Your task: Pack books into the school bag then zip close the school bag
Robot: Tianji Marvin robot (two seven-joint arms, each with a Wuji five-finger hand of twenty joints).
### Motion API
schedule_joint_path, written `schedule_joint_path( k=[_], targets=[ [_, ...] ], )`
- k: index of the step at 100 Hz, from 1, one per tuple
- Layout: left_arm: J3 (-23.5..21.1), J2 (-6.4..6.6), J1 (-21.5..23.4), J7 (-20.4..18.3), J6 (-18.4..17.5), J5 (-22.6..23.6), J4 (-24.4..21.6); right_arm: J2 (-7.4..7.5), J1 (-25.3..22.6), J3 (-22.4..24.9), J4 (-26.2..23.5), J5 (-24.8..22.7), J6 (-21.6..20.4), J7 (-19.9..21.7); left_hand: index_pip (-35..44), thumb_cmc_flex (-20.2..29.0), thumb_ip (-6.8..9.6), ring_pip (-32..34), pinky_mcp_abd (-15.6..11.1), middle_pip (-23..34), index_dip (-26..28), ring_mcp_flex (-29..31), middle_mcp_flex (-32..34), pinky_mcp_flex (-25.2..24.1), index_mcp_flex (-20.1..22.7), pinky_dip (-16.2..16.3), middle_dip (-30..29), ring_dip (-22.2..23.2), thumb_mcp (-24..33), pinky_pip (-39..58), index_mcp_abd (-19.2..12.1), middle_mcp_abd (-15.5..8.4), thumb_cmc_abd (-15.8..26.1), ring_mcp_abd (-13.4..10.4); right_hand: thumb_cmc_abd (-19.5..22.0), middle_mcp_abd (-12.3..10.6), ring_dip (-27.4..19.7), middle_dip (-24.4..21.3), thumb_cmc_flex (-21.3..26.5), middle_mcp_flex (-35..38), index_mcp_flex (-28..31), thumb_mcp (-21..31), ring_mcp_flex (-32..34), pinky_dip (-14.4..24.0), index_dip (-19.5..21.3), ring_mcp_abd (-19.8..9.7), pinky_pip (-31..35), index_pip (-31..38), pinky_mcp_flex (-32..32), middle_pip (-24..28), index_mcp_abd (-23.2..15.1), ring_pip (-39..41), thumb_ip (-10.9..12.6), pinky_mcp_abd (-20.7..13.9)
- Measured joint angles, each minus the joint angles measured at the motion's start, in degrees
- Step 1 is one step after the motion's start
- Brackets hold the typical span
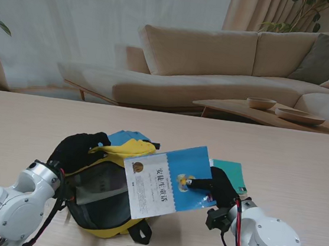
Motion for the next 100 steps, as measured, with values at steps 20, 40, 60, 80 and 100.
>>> schedule_joint_path(
  k=[20,40,60,80,100],
  targets=[
    [0.0,-0.44,0.1,2.6,0.5,-0.5,-0.1,0.07,1.1,-3.1,0.7,-1.1,4.1,0.3,0.0,0.0,0.00,0.5,0.0,0.5,0.3,0.0,0.0,0.2,0.0,0.0,0.0,0.0,0.0,0.0,0.1,0.1,0.0,0.0,0.0,0.1,0.0,-0.1,0.0,0.0,0.0,0.0,0.0,-0.6,-0.1,0.2,0.2,0.1,0.4,0.0,0.1,0.2,0.0,0.0],
    [0.0,-0.87,-0.2,4.5,0.2,-1.3,0.1,-0.41,2.6,-6.3,1.6,-0.6,8.7,-2.5,0.0,0.1,0.00,0.5,0.0,1.1,0.3,0.1,0.0,0.2,0.0,0.0,-0.6,0.0,0.0,0.6,0.6,0.4,0.0,0.0,0.0,0.2,0.0,-0.5,0.0,0.0,0.0,0.0,0.0,-0.6,-0.1,0.3,0.2,0.1,0.6,0.0,0.4,0.7,0.0,0.0],
    [-0.1,-0.98,-0.5,4.9,-0.3,-1.4,0.1,-1.68,5.5,-10.3,3.0,-0.2,13.8,-6.9,0.0,0.2,-0.01,0.5,0.0,1.2,0.3,0.1,0.0,0.2,0.0,0.0,-0.6,0.0,0.0,0.6,0.6,0.4,0.0,0.0,0.0,0.5,0.0,-0.8,0.0,0.0,0.0,0.0,0.0,-1.2,-0.4,0.3,0.3,0.1,0.8,0.1,0.6,0.7,0.0,0.1],
    [-0.3,-0.97,-0.5,4.5,-1.0,-1.3,0.1,-4.31,9.0,-14.3,5.0,1.0,16.5,-14.6,0.4,0.2,-0.01,0.5,0.0,1.2,0.3,0.1,0.0,0.2,0.0,0.0,-0.6,0.0,0.0,0.6,0.6,0.4,0.0,0.0,0.0,0.6,0.0,-1.3,0.0,0.0,0.0,0.0,0.0,-1.9,-1.6,0.5,0.3,0.3,1.3,0.1,1.1,0.9,0.0,0.1],
    [0.1,-0.85,-0.4,3.9,-1.6,-0.6,-0.1,-6.75,11.8,-17.0,5.7,2.5,20.8,-19.1,0.4,0.4,-0.01,0.5,0.1,1.2,0.9,0.0,0.0,0.0,0.0,0.0,-0.7,0.0,0.0,0.6,0.6,0.4,0.0,0.0,0.0,0.7,-0.1,-1.8,0.0,0.0,0.0,0.0,0.0,-2.1,-2.2,0.6,0.4,0.5,1.3,0.1,1.5,1.4,0.0,0.2]
  ],
)
